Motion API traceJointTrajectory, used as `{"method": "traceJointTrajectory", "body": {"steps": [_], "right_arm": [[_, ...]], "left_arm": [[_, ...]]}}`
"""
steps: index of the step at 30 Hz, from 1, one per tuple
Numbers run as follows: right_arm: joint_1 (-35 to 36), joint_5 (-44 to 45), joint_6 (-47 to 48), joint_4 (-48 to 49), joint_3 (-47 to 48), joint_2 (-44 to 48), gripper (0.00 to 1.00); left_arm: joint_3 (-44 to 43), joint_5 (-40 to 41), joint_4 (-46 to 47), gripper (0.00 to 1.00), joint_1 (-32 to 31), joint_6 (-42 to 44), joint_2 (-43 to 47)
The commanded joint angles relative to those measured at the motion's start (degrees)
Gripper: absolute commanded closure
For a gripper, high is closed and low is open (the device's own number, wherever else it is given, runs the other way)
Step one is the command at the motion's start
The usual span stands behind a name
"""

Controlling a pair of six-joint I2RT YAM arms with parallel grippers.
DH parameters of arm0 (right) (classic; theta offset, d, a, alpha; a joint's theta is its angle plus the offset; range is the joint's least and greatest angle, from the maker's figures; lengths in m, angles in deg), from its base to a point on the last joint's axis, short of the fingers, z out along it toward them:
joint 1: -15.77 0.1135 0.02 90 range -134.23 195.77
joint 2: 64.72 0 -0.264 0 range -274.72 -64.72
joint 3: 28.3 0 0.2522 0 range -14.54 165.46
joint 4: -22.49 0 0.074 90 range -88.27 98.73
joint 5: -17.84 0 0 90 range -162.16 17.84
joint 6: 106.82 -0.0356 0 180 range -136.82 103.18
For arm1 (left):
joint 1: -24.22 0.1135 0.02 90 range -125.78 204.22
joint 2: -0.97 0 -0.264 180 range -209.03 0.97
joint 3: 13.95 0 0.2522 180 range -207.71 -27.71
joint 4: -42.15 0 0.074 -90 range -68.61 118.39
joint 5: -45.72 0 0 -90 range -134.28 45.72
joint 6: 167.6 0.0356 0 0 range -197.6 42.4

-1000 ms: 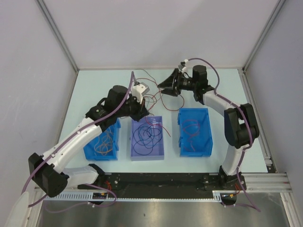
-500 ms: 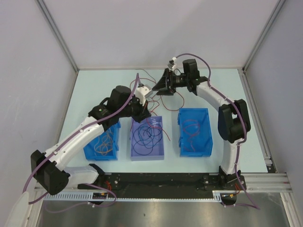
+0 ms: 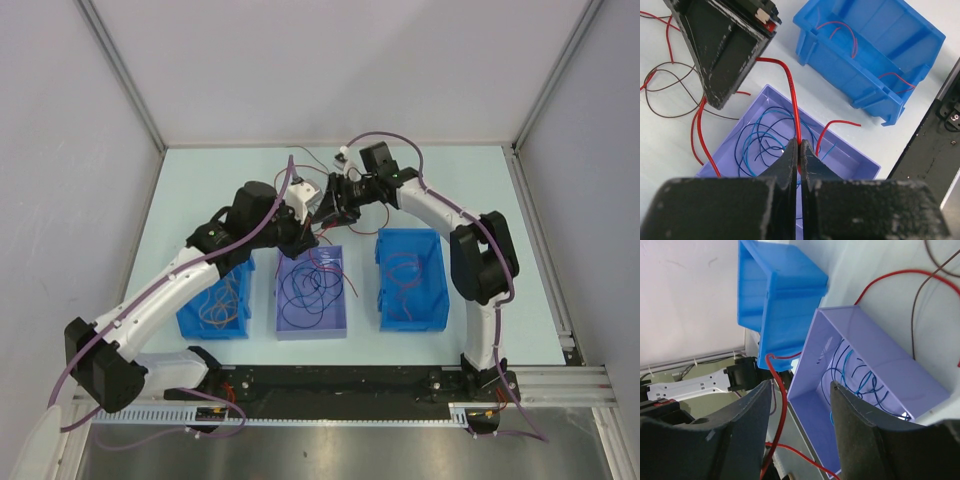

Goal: Untangle the cables

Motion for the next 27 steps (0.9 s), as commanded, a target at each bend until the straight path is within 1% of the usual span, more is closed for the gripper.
{"method": "traceJointTrajectory", "body": {"steps": [1,3,6,7,9,11,14,15,18,20,23,24,26,27], "right_arm": [[0.5,0.1,-1.0,2.4,-1.3,1.0,0.48],[0.6,-0.4,-1.8,3.2,-1.9,1.4,0.50],[0.6,-0.3,-2.6,4.1,-2.7,1.8,0.59],[0.6,-0.3,-3.0,5.0,-3.0,1.9,0.64],[0.6,-0.3,-4.2,6.2,-3.3,2.1,0.68],[0.7,-0.8,-5.4,7.9,-3.0,2.1,0.75],[0.2,-1.4,-6.0,9.1,-0.2,2.2,0.96],[-0.3,-1.4,-6.1,8.8,0.7,2.3,1.00],[-1.6,-1.2,-5.7,9.1,4.8,3.6,1.00],[-2.6,-0.9,-5.8,9.9,7.5,5.3,1.00],[-4.7,-0.4,-7.3,13.6,9.7,8.9,1.00],[-5.9,-0.2,-8.5,16.8,10.0,10.4,1.00],[-6.9,0.5,-8.9,18.9,11.9,13.5,1.00],[-7.3,1.4,-8.6,18.8,12.9,14.4,1.00]], "left_arm": [[0.7,0.5,2.0,1.00,-0.3,1.1,2.1],[0.7,0.6,2.0,1.00,-0.3,1.0,2.0],[0.8,0.9,2.0,1.00,-0.3,1.0,2.2],[0.8,0.8,2.0,1.00,-0.3,0.9,2.3],[0.9,0.6,2.0,1.00,-0.3,1.0,2.5],[0.9,0.5,2.0,1.00,-0.4,0.8,2.4],[0.9,0.9,1.8,0.99,-0.6,0.7,2.6],[0.7,1.3,1.7,0.98,-0.7,0.5,2.7],[0.8,3.1,1.6,0.92,-1.0,0.1,3.3],[0.9,4.5,1.5,0.90,-1.1,-0.1,3.7],[1.6,5.9,2.3,0.88,-1.2,-0.5,5.0],[2.1,7.1,2.5,0.88,-1.2,-0.7,5.2],[2.2,12.9,2.4,0.88,-1.3,-0.7,5.0],[2.2,15.5,2.1,0.88,-1.3,-2.2,4.6]]}}
